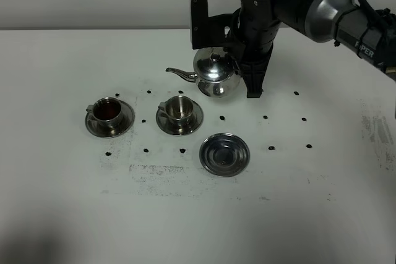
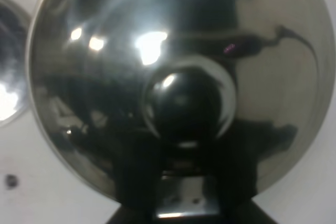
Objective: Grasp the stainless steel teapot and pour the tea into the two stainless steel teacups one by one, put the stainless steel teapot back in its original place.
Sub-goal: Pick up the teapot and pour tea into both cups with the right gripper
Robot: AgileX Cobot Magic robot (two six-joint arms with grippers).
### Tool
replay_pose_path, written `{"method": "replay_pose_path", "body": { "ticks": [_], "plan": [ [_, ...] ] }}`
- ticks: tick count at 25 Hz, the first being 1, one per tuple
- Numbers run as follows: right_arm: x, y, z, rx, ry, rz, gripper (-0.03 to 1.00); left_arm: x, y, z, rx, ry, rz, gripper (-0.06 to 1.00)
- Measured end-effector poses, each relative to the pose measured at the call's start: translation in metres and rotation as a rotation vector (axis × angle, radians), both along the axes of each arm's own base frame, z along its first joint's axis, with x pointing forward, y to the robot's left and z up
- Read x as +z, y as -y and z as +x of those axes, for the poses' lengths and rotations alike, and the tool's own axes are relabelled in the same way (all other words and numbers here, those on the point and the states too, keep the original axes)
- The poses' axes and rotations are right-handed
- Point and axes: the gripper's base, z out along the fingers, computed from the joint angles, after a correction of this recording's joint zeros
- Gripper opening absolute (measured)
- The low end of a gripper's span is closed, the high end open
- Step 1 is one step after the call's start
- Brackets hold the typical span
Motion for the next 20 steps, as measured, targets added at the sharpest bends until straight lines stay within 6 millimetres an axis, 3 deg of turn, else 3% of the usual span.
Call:
{"method": "replay_pose_path", "body": {
  "ticks": [5,13,20],
  "plan": [
    [-0.010,0.001,0.005,0.050,0.014,-0.073,0.17,0.000,0.000,0.000,0.000,0.000,0.000,0.66],
    [-0.012,-0.014,-0.004,0.110,0.047,-0.118,0.17,0.000,0.000,0.000,0.000,0.000,0.000,0.66],
    [-0.016,-0.014,-0.006,0.087,0.070,-0.171,0.17,0.000,0.000,0.000,0.000,0.000,0.000,0.66]
  ]
}}
